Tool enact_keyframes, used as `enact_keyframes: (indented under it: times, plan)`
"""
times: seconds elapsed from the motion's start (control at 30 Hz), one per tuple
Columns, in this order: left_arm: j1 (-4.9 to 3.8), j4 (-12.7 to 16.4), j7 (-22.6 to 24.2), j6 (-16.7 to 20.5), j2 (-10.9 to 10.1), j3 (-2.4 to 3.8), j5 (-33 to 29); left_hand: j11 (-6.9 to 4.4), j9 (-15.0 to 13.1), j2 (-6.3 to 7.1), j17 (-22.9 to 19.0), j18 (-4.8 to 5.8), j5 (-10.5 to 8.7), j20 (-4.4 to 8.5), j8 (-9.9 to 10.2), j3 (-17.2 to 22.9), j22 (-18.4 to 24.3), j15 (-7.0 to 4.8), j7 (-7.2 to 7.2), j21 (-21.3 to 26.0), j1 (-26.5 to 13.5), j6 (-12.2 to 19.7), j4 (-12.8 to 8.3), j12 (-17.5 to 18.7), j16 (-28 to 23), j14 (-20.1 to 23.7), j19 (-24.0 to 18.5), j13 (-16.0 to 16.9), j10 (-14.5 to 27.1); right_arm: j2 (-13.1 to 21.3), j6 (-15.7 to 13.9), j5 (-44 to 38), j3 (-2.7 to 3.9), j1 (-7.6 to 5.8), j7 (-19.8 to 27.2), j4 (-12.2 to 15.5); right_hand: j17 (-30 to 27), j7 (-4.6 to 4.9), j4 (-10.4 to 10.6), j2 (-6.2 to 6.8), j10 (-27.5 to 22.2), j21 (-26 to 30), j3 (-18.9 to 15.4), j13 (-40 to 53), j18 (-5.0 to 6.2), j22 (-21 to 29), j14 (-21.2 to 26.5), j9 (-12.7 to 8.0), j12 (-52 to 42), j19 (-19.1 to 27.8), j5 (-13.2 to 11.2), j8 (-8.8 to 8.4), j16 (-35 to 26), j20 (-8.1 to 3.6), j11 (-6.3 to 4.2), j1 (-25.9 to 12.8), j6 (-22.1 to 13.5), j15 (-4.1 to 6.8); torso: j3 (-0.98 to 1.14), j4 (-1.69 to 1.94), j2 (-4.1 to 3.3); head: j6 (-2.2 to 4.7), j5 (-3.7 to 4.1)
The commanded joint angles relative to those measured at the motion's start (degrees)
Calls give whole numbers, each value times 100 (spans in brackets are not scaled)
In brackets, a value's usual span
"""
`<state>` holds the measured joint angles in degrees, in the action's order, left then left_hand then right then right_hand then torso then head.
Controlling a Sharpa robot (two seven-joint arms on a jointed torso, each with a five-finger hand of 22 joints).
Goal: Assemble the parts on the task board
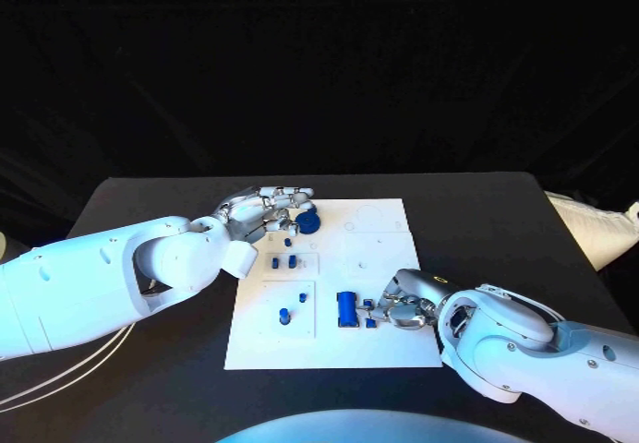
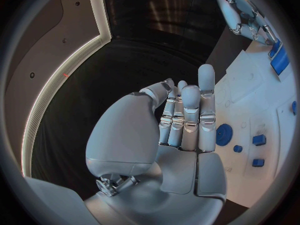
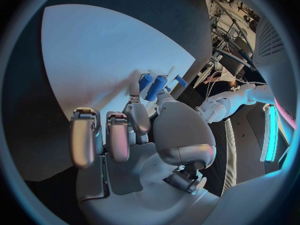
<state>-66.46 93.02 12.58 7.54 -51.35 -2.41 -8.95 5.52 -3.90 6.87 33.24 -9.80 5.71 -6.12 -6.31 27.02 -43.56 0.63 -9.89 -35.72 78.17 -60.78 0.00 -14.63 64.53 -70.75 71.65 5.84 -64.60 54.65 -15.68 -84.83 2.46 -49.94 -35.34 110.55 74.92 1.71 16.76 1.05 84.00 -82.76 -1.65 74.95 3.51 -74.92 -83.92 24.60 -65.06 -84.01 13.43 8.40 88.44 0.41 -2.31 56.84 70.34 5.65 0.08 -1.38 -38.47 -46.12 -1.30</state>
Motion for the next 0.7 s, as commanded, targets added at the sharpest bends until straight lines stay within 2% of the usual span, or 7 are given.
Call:
enact_keyframes:
  times: [0.03, 0.1, 0.2, 0.37, 0.5, 0.7]
  plan:
    - [-2, 2, 13, -125, 3, 1, 20, -12, -8, -50, -5, -63, 36, -8, -25, -26, 9, -6, 20, 29, -6, 25, -14, -24, 23, 18, -8, 5, 47, 48, -17, -132, 2, 6, 45, 34, 1312, -13, -1, 1, 121, -24, -23, 102, -91, -362, -568, 7, -38, -179, -31, 28, 33, -20, -25, -71, 44, 42, -3, 4, -1, 2, 5]
    - [-2, 3, 13, -126, 2, 1, 20, -12, -8, -50, -5, -63, 36, -8, -25, -26, 9, -6, 20, 29, -6, 25, -14, -24, 23, 18, -8, 5, 47, 80, 1, -146, 4, 5, 48, 38, 1312, -15, -20, -15, 122, -25, -37, 106, -92, -364, -568, 9, -39, -180, -28, 28, 34, -21, -26, -21, 43, 42, -5, 4, -2, 3, 7]
    - [-2, 3, 11, -127, -2, 0, 22, -12, -8, -50, -5, -63, 36, -8, -25, -26, 9, -6, 20, 29, -6, 25, -14, -24, 23, 18, -8, 5, 47, 118, 57, -155, 5, 5, 62, 40, 1305, -15, -101, -31, 119, -24, -89, 113, -91, -366, -566, 21, -21, -177, -89, 24, 29, -23, -25, 312, 30, 43, -4, 4, -4, 7, 4]
    - [-2, 2, 9, -124, -12, 0, 54, -14, -8, -51, -4, -63, 36, -8, -29, -27, 9, -7, 23, 30, -5, 21, -15, -26, 24, 19, -9, 4, 54, 148, 141, -158, 6, 5, 84, 50, 1278, -3, -370, 29, 101, -9, -149, 102, -87, -349, -560, 33, 42, -164, -459, 13, 10, -20, -17, 924, 2, 39, -3, 6, -6, 3, 0]
    - [-2, 3, 0, -127, -20, -1, 69, -14, -8, -51, -4, -63, 36, -8, -29, -27, 9, -7, 23, 30, -5, 21, -15, -26, 24, 19, -9, 4, 54, 173, 163, -162, 6, 5, 97, 69, 1275, 3, -445, 48, 99, -6, -210, 103, -86, -348, -559, 37, 57, -162, -606, 10, 8, -16, -14, 1092, -1, 33, -2, 11, -8, 0, -1]
    - [-2, -1, -12, -125, -32, -1, 76, -14, -8, -51, -4, -63, 36, -8, -29, -27, 9, -7, 23, 30, -5, 21, -15, -26, 24, 19, -9, 4, 54, 188, 172, -164, 6, 6, 108, 87, 1274, 4, -453, 47, 99, -6, -225, 104, -86, -349, -559, 38, 60, -161, -629, 9, 7, -15, -14, 1115, -1, 32, -3, 1, -5, -2, -7]
